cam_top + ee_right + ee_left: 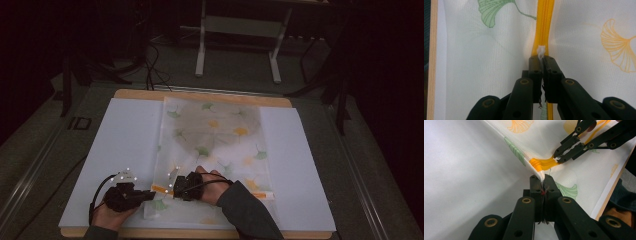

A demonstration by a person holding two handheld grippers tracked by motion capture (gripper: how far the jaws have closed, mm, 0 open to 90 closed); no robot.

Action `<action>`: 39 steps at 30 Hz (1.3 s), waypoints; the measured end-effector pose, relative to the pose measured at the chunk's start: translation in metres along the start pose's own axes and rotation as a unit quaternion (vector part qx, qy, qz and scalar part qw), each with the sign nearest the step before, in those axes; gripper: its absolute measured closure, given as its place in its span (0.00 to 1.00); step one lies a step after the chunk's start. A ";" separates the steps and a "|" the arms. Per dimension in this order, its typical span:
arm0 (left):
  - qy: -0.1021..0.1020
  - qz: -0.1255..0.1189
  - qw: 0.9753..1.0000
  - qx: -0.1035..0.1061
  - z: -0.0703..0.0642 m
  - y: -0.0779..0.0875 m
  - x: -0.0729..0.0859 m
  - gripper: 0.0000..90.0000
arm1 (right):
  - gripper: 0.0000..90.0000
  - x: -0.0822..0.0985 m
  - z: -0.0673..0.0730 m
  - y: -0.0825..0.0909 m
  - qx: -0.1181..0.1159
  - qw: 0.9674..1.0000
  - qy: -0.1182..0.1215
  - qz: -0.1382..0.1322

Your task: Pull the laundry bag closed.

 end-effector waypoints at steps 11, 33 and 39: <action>-0.001 -0.003 1.000 0.003 -0.002 0.001 -0.001 0.99 | 0.98 0.006 0.000 0.003 -0.002 1.000 -0.003 0.005; 0.002 -0.007 1.000 0.005 -0.001 0.002 -0.001 0.99 | 1.00 0.019 0.002 0.008 0.016 1.000 0.007 0.017; 0.001 -0.007 1.000 0.004 -0.001 0.003 -0.001 0.99 | 1.00 0.023 0.003 0.011 0.026 0.999 0.012 0.024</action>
Point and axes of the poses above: each handheld gripper's, and its own axes: y roughly backward along the jaws, x roughly out of its underside, z roughly to its left, the point moved 4 cm from there along -y, roughly forward along the jaws, and after that the axes turned 3 degrees about -x, right-handed, at the moved point
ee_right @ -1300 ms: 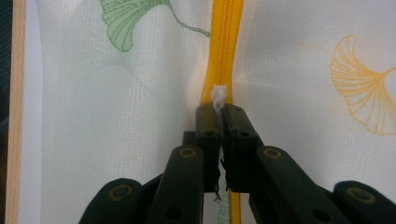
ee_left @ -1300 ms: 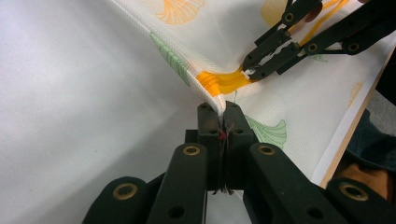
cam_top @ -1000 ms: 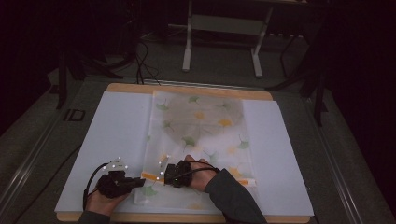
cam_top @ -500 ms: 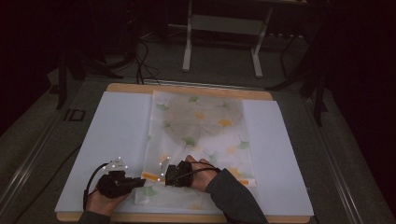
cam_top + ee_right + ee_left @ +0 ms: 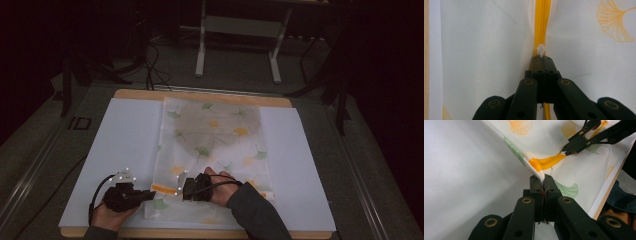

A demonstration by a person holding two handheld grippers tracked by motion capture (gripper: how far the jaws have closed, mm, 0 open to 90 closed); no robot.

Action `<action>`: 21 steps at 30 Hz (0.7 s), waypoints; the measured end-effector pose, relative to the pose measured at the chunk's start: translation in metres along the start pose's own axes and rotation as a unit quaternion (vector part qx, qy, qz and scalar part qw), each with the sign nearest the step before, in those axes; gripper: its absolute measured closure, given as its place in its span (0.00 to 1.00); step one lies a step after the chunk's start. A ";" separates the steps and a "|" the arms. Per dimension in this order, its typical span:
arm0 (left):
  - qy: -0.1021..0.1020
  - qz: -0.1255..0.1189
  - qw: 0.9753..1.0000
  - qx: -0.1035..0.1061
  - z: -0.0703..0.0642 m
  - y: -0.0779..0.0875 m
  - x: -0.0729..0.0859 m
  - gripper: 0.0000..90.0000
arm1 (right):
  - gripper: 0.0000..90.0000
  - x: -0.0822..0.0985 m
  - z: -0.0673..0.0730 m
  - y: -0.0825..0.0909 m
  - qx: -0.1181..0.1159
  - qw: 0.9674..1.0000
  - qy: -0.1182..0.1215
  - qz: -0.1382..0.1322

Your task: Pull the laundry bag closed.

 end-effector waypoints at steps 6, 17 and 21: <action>0.000 -0.001 1.000 -0.001 0.000 0.001 0.000 0.99 | 1.00 0.002 0.001 0.003 0.009 1.000 0.004 0.008; 0.003 -0.002 1.000 0.000 0.001 0.001 0.001 0.99 | 1.00 0.009 0.001 0.008 0.015 1.000 0.004 0.013; 0.002 -0.002 1.000 0.000 0.001 0.001 0.000 0.99 | 1.00 0.010 0.002 0.010 0.017 1.000 0.005 0.011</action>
Point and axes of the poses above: each handheld gripper's, and its own axes: y roughly backward along the jaws, x roughly out of its underside, z roughly to its left, the point moved 4 cm from there along -y, roughly forward along the jaws, and after that the axes turned 3 degrees about -x, right-handed, at the moved point
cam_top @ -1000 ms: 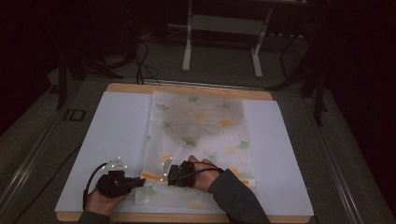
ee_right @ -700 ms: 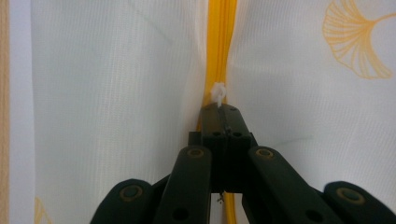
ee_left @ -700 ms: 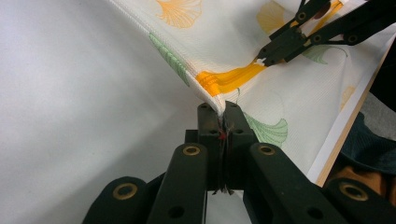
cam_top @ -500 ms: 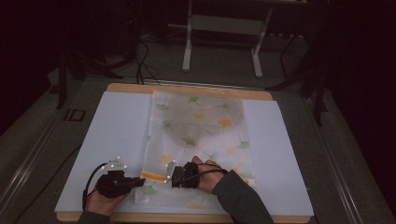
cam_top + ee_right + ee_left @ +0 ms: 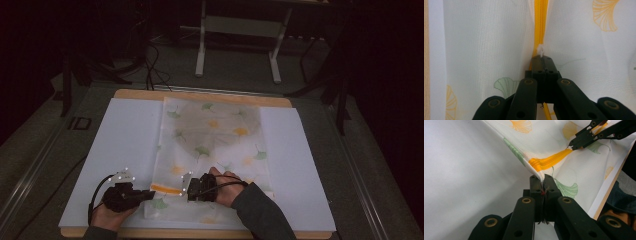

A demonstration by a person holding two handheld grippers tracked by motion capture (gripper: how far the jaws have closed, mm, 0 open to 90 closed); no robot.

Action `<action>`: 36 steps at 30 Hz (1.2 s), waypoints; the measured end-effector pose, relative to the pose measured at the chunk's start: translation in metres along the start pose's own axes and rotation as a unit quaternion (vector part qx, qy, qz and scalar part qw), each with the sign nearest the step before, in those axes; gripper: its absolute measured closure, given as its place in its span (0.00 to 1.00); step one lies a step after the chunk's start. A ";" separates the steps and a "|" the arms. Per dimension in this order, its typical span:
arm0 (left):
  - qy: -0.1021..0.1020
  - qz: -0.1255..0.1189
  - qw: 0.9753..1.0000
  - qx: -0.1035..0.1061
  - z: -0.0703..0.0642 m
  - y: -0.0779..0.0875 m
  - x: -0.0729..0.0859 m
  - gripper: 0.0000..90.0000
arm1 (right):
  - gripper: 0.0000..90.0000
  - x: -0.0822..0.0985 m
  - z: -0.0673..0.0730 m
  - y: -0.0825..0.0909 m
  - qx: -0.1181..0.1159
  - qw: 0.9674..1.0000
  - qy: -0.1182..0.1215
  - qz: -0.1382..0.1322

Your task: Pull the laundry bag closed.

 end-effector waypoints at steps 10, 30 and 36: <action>0.002 -0.001 1.000 -0.002 0.001 0.001 0.000 0.99 | 1.00 0.007 0.000 0.002 0.004 1.000 0.002 0.008; 0.004 0.002 1.000 -0.006 0.003 0.001 0.001 0.99 | 1.00 0.034 -0.003 0.010 0.013 1.000 -0.018 0.021; 0.005 0.002 1.000 -0.006 0.004 0.001 0.001 0.99 | 1.00 0.042 -0.004 0.012 0.016 0.999 -0.026 0.022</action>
Point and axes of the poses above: each handheld gripper's, and its own axes: y roughly backward along the jaws, x roughly out of its underside, z roughly to its left, the point moved 4 cm from there along -y, roughly forward along the jaws, and after that the axes turned 3 degrees about -x, right-handed, at the moved point
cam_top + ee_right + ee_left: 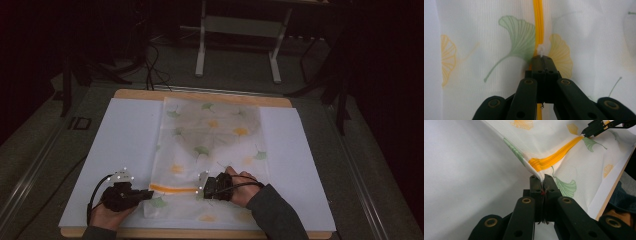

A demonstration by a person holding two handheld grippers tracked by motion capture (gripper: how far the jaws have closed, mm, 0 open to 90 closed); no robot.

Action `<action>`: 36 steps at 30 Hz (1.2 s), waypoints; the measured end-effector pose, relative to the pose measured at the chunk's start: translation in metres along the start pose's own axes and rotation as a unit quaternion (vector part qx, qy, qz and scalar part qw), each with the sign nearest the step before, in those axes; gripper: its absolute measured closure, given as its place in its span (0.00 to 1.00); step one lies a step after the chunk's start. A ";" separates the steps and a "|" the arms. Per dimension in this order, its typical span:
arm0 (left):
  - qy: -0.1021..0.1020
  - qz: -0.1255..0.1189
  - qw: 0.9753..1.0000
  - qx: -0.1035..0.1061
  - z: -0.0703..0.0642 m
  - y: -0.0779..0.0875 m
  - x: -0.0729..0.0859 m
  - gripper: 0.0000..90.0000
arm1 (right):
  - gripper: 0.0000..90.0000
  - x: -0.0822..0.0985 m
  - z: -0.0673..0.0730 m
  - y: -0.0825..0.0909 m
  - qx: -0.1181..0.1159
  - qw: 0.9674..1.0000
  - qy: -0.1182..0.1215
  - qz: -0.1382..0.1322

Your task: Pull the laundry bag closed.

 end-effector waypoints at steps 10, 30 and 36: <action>-0.001 0.001 1.000 -0.001 0.000 0.000 0.000 0.99 | 1.00 0.009 0.001 0.001 0.000 1.000 -0.007 0.002; 0.002 0.000 1.000 -0.001 0.001 0.001 0.000 0.99 | 1.00 0.024 0.003 0.003 0.001 1.000 -0.015 0.015; 0.001 0.002 1.000 -0.001 0.001 0.000 0.001 0.99 | 1.00 0.031 0.002 0.005 0.000 1.000 -0.020 0.010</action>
Point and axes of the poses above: each handheld gripper's, and its own axes: y roughly backward along the jaws, x roughly out of its underside, z roughly to its left, the point moved 4 cm from there along -y, roughly forward along the jaws, and after that the axes turned 3 degrees about -x, right-handed, at the moved point
